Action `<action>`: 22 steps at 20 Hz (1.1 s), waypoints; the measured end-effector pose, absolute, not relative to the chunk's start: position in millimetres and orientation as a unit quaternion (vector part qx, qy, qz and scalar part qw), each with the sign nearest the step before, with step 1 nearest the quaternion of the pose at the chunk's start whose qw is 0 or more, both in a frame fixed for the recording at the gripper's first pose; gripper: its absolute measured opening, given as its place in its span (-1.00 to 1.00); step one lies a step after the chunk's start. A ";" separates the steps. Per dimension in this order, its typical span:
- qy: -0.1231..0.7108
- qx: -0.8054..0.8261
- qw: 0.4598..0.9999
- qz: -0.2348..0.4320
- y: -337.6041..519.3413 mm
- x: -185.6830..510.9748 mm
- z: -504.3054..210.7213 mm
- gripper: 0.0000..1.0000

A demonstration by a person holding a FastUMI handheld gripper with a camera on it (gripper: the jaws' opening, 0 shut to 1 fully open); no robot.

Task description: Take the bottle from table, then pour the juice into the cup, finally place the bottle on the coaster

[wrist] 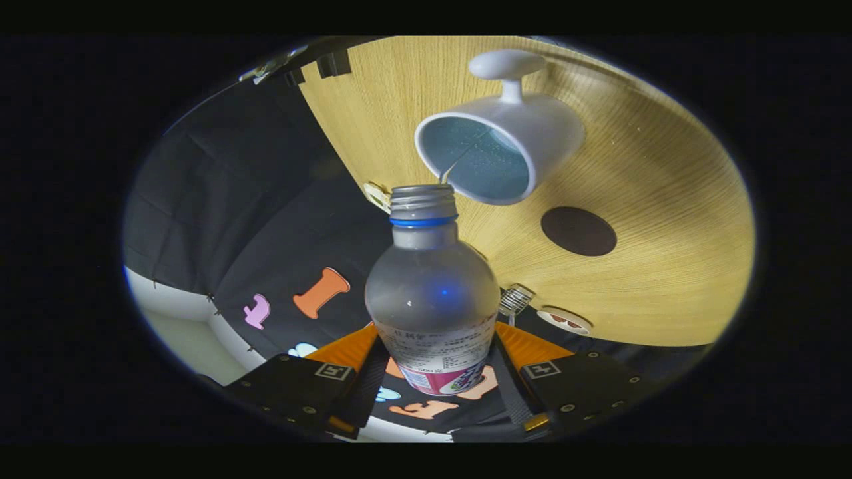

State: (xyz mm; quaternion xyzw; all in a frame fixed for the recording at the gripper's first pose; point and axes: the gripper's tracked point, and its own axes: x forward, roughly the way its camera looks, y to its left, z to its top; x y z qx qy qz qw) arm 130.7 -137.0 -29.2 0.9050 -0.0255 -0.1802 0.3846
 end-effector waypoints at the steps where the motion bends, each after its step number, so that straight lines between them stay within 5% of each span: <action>1: -0.028 0.906 0.383 -0.177 -137.5 131.4 -27.4 0.55; 15: -0.031 0.900 0.392 -0.188 -139.3 130.3 -33.9 0.55; 22: 0.009 0.837 0.504 -0.212 -122.3 131.2 -54.0 0.55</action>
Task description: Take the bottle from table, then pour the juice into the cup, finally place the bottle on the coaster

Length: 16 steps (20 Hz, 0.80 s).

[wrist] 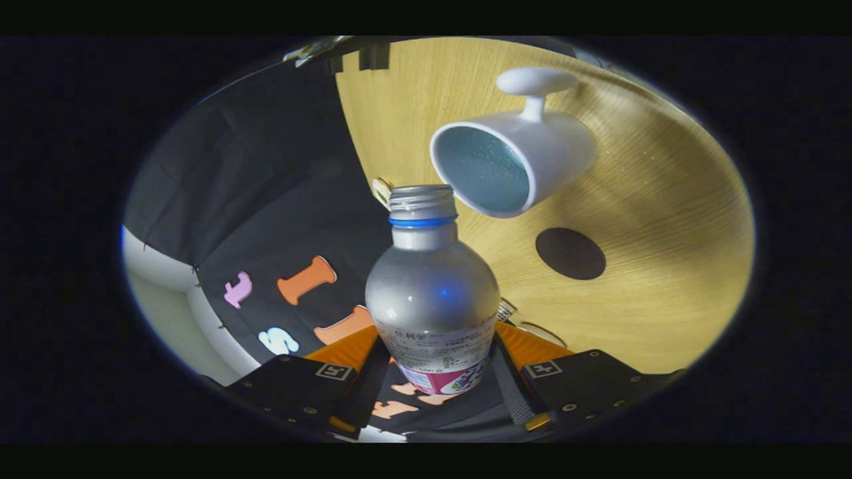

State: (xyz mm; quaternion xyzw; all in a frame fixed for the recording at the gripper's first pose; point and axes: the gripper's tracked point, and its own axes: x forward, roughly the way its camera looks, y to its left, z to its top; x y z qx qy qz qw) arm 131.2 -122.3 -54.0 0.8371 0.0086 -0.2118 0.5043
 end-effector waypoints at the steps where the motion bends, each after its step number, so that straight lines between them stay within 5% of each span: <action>1: 0.022 0.817 0.534 -0.216 -119.1 131.9 -58.5 0.56; 16: 0.097 0.519 0.821 -0.219 -102.9 138.8 -52.3 0.56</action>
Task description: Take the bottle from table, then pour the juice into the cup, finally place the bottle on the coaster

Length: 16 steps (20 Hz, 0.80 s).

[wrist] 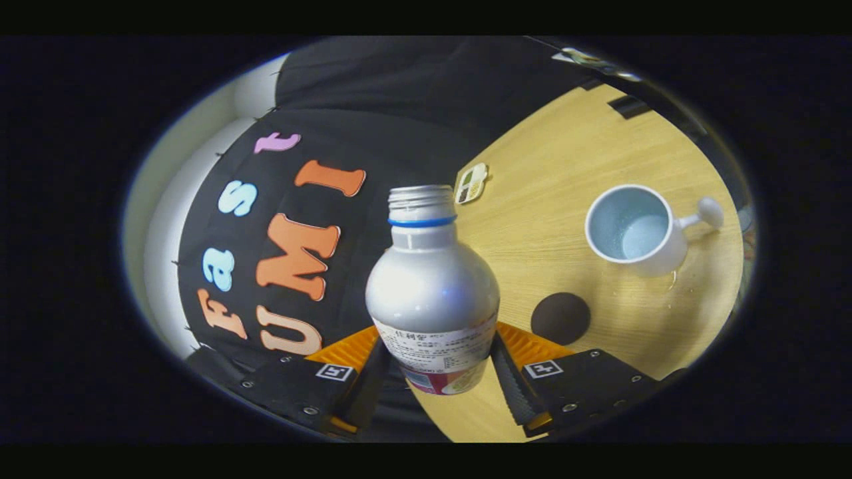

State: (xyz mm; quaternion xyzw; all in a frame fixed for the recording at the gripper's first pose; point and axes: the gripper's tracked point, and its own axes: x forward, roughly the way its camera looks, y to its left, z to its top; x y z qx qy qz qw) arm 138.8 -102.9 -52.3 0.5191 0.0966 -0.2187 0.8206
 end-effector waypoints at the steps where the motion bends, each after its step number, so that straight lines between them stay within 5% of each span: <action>1: 0.105 0.492 0.833 -0.231 -106.0 135.8 -56.4 0.56; 9: 0.127 0.237 0.926 -0.263 -106.8 138.2 -50.9 0.56; 16: 0.165 0.035 0.938 -0.302 -105.1 157.6 -83.0 0.56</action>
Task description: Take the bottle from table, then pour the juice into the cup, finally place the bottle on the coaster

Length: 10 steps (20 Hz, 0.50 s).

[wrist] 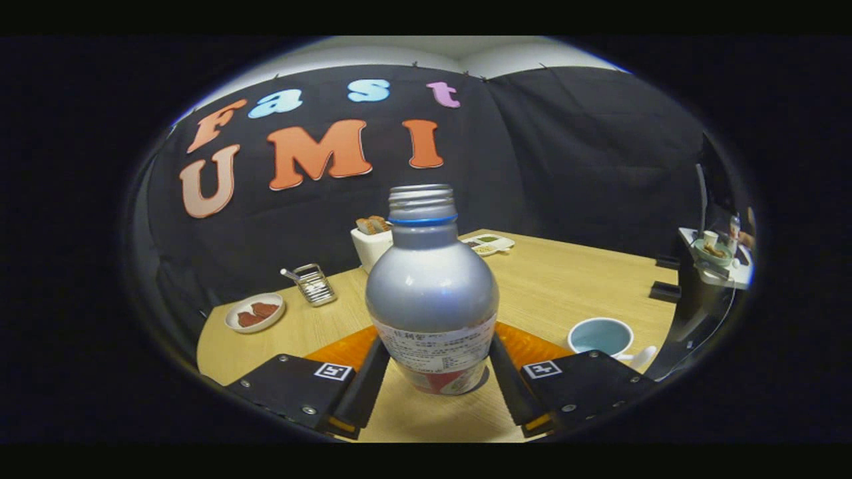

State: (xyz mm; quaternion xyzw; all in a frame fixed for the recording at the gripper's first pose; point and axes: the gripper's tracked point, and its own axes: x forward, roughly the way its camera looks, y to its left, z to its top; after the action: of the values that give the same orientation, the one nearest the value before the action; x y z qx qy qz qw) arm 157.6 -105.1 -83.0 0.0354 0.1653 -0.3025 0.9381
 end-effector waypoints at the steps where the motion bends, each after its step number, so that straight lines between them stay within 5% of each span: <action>1: 0.172 0.025 0.936 -0.305 -104.5 160.1 -90.4 0.56; 10: 0.203 -0.025 0.923 -0.327 -117.0 179.3 -137.3 0.57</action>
State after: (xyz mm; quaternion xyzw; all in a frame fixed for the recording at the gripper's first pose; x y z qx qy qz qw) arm 179.3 -117.0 -137.3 -0.0246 0.2027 -0.3271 0.9227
